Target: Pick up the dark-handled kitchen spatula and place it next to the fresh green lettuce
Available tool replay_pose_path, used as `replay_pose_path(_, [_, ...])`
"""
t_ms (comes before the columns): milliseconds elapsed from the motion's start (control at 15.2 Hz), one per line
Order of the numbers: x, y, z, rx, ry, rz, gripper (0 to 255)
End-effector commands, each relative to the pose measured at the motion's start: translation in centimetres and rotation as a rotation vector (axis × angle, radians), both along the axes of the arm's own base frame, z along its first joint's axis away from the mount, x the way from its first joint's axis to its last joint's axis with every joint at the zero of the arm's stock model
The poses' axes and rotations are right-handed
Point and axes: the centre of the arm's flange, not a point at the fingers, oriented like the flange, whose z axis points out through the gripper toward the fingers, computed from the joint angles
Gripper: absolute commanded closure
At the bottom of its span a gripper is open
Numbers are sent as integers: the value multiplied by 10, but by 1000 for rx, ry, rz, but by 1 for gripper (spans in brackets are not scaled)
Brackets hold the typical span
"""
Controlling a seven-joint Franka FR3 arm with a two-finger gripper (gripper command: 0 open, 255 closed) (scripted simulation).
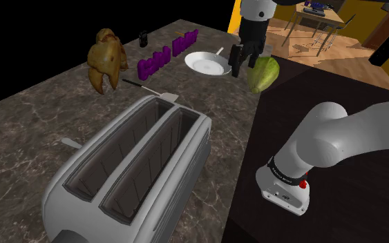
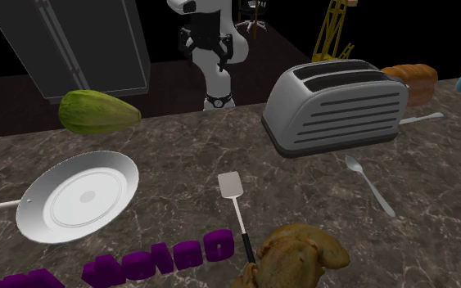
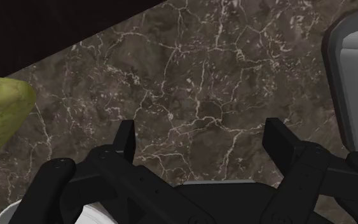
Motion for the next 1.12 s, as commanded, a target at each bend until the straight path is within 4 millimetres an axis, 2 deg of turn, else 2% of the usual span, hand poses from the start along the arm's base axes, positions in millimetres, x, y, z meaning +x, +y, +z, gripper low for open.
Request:
replay_pose_path(0, [0, 0, 0, 0, 0, 0, 0])
replay_pose_path(528, [86, 8, -48, 24, -39, 99, 0])
replay_pose_path(1056, [172, 26, -93, 48, -79, 198, 0])
